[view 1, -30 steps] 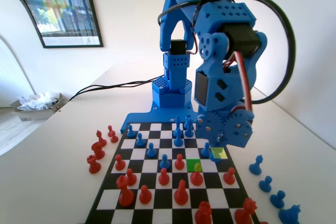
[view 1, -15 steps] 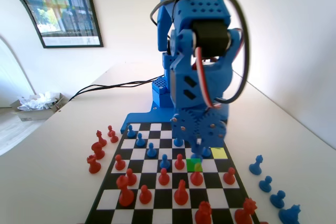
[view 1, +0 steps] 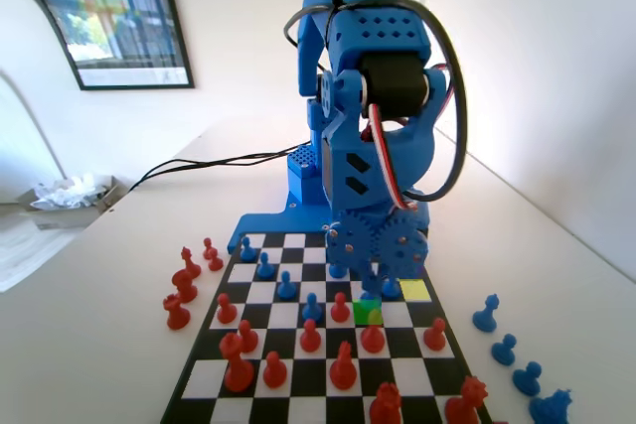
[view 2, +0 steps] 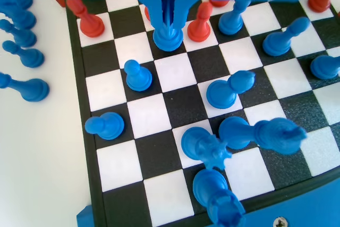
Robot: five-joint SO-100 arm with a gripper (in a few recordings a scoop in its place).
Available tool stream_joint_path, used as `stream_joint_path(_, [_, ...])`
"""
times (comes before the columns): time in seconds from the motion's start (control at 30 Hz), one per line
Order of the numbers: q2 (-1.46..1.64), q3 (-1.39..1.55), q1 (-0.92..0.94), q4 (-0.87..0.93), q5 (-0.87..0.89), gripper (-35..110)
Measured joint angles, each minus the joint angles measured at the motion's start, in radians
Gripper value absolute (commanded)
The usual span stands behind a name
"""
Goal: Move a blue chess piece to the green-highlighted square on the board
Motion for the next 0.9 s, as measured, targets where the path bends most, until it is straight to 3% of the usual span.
stream_joint_path(0.9, [-0.041,-0.048,0.002,-0.035,-0.014,1])
